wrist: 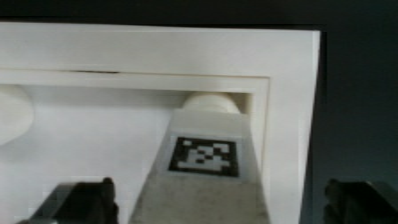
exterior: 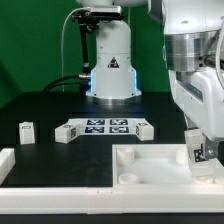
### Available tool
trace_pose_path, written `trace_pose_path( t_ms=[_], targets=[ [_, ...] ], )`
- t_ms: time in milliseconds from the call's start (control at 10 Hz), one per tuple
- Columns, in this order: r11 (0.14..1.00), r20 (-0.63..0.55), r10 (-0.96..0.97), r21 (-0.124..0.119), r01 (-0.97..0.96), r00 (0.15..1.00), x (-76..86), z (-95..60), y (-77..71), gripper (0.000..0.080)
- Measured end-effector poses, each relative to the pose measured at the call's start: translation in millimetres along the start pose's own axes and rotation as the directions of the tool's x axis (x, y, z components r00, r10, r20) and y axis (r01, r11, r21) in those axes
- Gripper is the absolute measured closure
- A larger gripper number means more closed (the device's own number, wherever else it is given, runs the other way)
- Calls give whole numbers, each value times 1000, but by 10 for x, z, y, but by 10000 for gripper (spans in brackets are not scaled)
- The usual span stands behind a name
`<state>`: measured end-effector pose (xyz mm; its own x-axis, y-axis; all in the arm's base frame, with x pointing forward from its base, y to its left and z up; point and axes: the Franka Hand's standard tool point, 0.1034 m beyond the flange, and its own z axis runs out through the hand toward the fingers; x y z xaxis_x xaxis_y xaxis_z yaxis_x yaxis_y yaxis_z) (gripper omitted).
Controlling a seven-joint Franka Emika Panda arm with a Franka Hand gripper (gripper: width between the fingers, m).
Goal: Assemble one leg
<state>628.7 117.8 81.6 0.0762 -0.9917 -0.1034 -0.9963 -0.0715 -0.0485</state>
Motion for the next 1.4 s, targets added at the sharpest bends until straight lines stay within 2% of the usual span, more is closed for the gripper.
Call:
trace_pose_path(
  t_ms=[200,300,500,600,900,1000,1200,1300,1400],
  targets=[
    [963,-8,-271,17,271,963,-20,3,7,156],
    [946,-8,-324,15,324,946,-33,2,16,151],
    [814,-16,-580,13,580,815,-12,-1,13,150],
    [770,-18,-638,11,638,770,3,3,17,150],
    [495,-22,-868,2,869,495,36,3,17,150],
    [458,-22,-889,1,889,458,36,3,17,150],
    [203,-23,-979,-17,979,203,54,1,16,150],
    [110,-22,-994,-26,994,109,65,1,16,150],
    [94,-20,-995,-27,995,94,69,6,18,150]
  ],
)
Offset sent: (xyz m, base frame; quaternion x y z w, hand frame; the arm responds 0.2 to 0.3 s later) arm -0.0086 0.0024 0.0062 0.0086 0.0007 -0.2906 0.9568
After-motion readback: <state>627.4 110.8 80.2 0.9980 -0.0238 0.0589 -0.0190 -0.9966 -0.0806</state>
